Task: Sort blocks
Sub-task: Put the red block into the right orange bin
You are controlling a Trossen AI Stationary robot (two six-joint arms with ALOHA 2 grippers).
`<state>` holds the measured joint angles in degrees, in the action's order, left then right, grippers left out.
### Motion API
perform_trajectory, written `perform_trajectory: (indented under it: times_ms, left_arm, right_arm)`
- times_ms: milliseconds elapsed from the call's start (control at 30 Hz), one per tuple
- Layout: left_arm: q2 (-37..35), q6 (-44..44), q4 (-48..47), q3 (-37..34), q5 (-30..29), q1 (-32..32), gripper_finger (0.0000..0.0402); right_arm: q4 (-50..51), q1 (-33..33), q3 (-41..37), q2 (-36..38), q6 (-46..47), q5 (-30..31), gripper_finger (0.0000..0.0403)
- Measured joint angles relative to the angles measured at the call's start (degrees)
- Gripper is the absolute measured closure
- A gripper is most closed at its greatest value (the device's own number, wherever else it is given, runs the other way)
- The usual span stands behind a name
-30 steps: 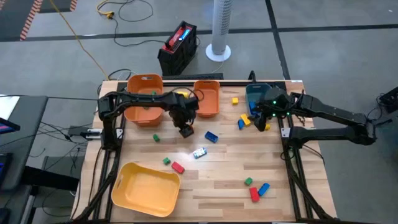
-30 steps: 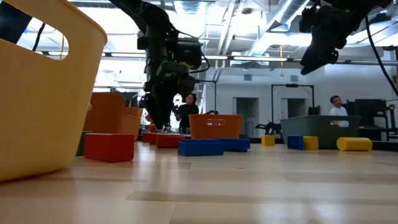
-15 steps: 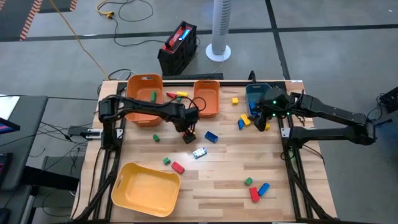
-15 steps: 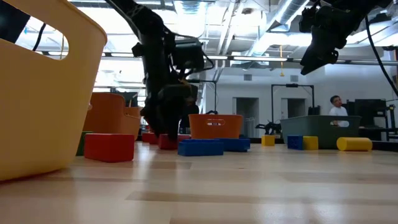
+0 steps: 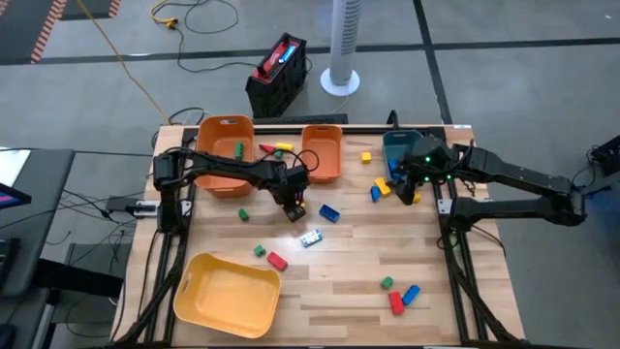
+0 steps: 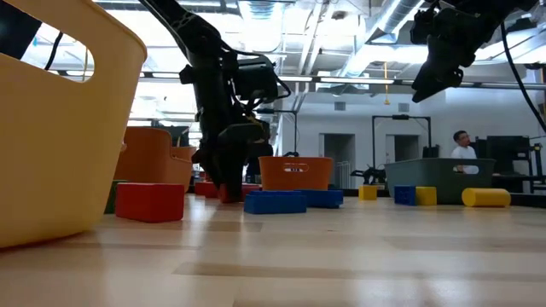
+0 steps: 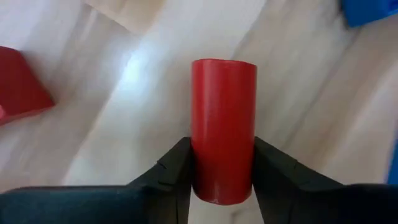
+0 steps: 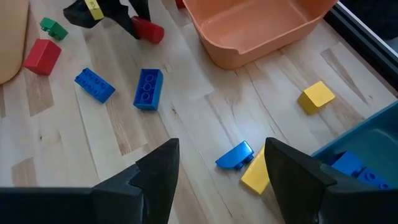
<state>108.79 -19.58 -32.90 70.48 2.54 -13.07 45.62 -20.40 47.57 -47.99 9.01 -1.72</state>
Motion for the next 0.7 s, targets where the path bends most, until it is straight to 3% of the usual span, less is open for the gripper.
perform_trajectory:
  times_ms: [167,400,500,600,700]
  left_arm:
    - [-1.88,-0.58,-1.8,1.85,3.35,-1.25,0.0281]
    - [-10.51,1.32,-6.98,2.67,5.63,-3.01,0.0281]
    - [-15.33,1.28,-7.05,2.82,10.65,-4.23,0.0281]
    - [-20.07,-1.7,-9.36,2.86,14.9,-5.03,0.0281]
    - [-24.52,-6.65,-10.88,2.84,13.76,-4.94,0.0281]
  right_arm:
    - [-0.86,0.0,0.0,0.0,-0.04,-0.02,0.0155]
    - [-1.09,0.0,0.0,0.0,-0.03,-0.02,0.0155]
    - [-1.44,0.0,0.0,0.0,-0.05,-0.04,0.0155]
    - [-1.74,0.0,0.0,0.0,-0.32,-0.02,0.0155]
    - [-2.41,0.0,0.0,0.0,-1.01,-0.02,0.0155]
